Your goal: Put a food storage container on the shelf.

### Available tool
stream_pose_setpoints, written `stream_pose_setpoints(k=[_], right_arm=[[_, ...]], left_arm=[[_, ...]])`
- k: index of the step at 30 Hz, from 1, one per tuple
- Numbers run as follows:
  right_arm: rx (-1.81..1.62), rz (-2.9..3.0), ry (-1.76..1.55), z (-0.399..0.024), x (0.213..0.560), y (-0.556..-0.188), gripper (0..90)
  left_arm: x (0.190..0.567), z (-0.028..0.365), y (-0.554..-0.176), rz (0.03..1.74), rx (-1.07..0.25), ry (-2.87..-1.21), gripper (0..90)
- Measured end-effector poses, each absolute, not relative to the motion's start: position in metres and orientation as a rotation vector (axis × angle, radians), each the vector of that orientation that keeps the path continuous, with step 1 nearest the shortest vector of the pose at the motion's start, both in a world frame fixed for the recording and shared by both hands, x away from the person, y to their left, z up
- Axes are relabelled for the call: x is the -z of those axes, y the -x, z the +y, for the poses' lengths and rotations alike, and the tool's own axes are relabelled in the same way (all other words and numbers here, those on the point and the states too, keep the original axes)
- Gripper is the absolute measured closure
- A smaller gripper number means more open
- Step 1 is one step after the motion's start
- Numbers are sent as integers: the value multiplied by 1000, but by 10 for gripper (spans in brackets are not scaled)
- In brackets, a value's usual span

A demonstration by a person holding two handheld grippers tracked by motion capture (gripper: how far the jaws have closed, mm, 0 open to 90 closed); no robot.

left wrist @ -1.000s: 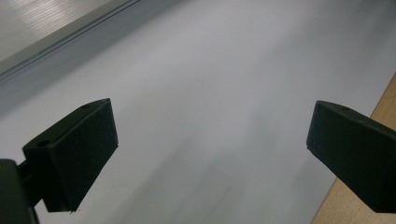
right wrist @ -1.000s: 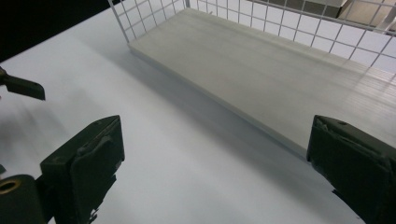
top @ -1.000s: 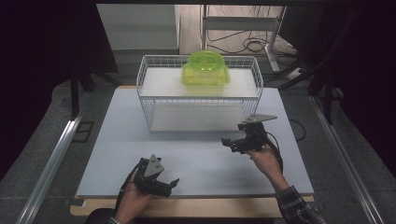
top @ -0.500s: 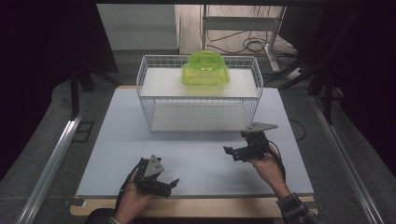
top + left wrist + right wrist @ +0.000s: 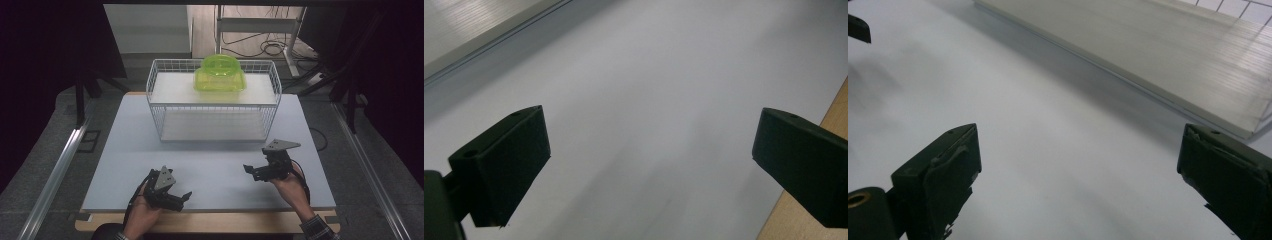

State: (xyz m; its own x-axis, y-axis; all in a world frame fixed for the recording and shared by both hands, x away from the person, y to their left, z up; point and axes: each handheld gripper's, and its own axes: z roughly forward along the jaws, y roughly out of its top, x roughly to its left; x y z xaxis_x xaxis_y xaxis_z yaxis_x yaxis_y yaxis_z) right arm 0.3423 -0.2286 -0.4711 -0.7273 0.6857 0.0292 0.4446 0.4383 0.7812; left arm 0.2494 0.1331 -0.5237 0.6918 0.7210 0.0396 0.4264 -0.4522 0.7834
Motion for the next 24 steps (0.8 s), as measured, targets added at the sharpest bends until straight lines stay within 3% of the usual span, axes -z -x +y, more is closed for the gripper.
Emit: stream_pose_setpoints(k=[24], right_arm=[[-1051,2455,-979,-244,498,-317,31]], left_arm=[[525,132,-250,874,-468,-2118,17]])
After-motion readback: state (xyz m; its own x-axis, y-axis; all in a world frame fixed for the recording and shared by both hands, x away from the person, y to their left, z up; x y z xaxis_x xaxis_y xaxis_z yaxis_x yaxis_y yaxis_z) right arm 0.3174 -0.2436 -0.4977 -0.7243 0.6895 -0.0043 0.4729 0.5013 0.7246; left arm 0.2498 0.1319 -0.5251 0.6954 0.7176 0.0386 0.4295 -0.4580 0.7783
